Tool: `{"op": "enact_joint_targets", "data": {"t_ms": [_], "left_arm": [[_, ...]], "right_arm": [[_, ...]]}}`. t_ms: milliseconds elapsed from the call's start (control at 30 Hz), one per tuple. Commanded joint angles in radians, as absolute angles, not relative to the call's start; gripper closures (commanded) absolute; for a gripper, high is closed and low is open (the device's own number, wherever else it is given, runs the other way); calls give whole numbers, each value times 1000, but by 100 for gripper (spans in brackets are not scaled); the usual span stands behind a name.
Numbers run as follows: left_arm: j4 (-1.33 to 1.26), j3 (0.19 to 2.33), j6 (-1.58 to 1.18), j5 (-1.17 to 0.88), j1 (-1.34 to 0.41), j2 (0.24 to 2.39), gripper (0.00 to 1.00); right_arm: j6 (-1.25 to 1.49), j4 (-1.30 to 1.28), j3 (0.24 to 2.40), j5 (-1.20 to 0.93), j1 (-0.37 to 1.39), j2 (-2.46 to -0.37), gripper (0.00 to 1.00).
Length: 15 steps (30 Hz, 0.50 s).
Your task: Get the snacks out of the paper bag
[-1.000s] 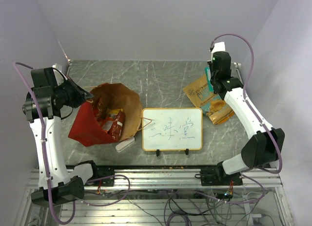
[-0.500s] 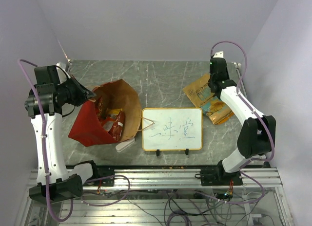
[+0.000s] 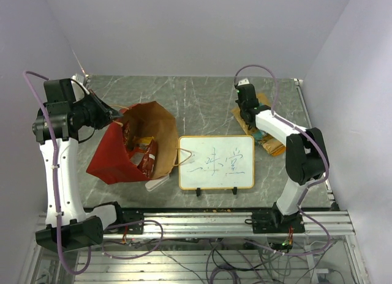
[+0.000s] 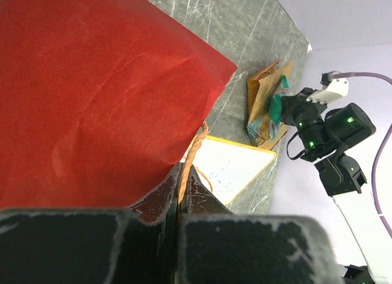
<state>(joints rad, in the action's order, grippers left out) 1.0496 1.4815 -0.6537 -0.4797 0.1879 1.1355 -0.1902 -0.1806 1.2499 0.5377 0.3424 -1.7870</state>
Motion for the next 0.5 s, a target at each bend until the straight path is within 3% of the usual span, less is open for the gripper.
{"op": "enact_joint_targets", "data": {"t_ms": [0,267,467], "left_arm": [[1004,1505,-659,-497,179,1126,93],[998,1511,-661,-510,180,1144,93],[1016,1516,-647,-483,180,1142,93]], "right_arm": [[-187,-115,1244,482,350,-1819,100],[-474,105,1111,473,388,-1811,100],[-468,167,1083,440,387,-1836,100]]}}
